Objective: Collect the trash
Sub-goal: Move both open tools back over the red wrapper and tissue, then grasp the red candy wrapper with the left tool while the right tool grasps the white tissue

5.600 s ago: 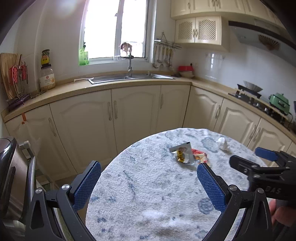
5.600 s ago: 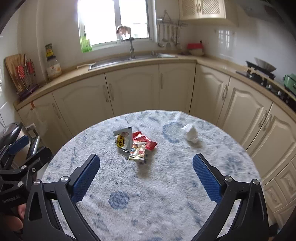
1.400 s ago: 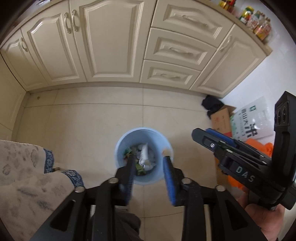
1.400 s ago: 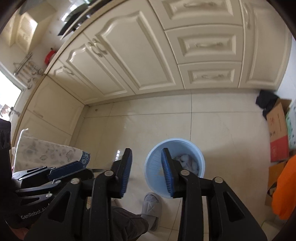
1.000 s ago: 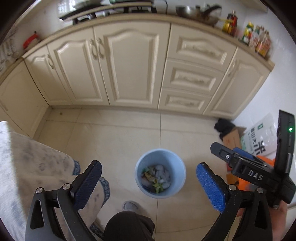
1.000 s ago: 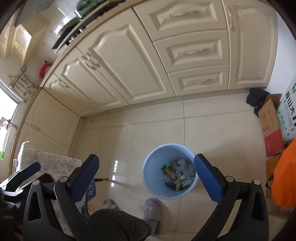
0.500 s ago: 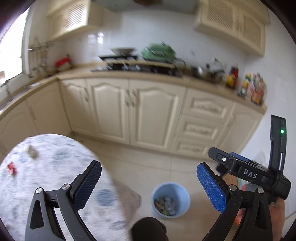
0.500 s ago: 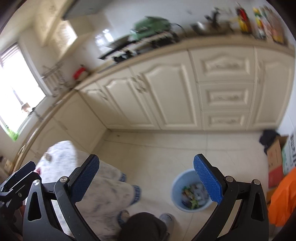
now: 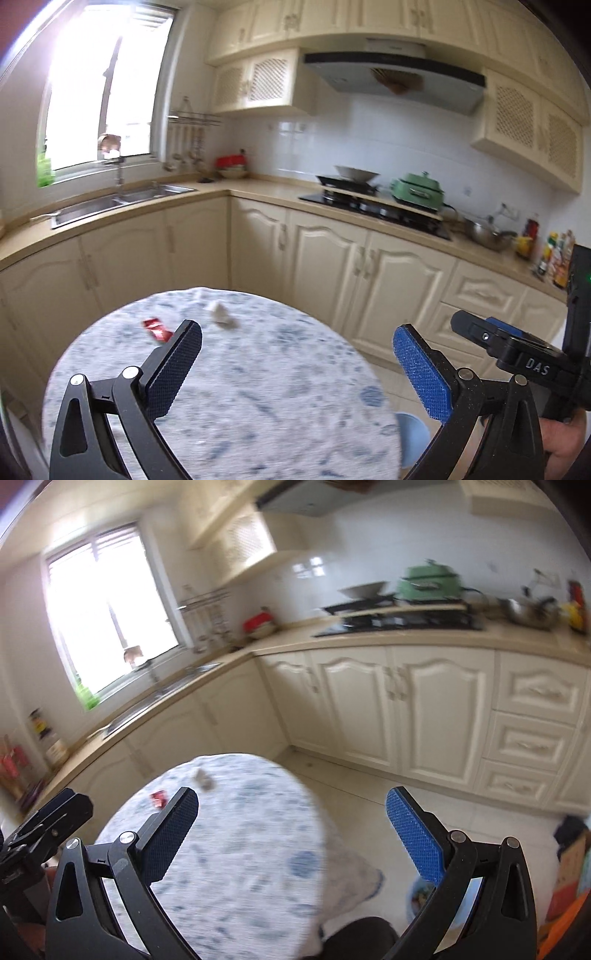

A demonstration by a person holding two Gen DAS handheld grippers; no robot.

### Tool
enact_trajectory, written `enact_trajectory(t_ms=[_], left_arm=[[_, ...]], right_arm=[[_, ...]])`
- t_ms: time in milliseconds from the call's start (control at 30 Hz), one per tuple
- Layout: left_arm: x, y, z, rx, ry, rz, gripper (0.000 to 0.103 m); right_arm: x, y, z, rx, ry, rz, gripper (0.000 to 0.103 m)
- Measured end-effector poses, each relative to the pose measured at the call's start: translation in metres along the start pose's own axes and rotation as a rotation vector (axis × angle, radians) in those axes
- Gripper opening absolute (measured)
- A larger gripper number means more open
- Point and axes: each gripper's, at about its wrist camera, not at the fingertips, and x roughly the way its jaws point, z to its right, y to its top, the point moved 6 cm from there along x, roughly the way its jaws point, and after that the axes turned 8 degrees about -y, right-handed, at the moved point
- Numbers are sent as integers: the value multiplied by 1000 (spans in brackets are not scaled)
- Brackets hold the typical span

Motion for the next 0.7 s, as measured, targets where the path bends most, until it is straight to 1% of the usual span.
enact_trajectory(t_ms=[133, 233, 433, 567, 700], left_arm=[[-41, -19, -28, -18, 109, 38, 102], [-52, -29, -45, -53, 182, 50, 102], [-58, -38, -71, -88, 271, 46, 102], [-50, -34, -83, -101, 319, 33, 102], [-17, -20, -100, -108, 366, -2, 102]], right_arm=[[8, -3, -52, -81, 52, 1, 103], [20, -7, -87, -130, 89, -8, 103], [54, -12, -132, -186, 130, -39, 103], [80, -13, -150, -207, 142, -67, 103], [114, -14, -164, -234, 142, -96, 103]])
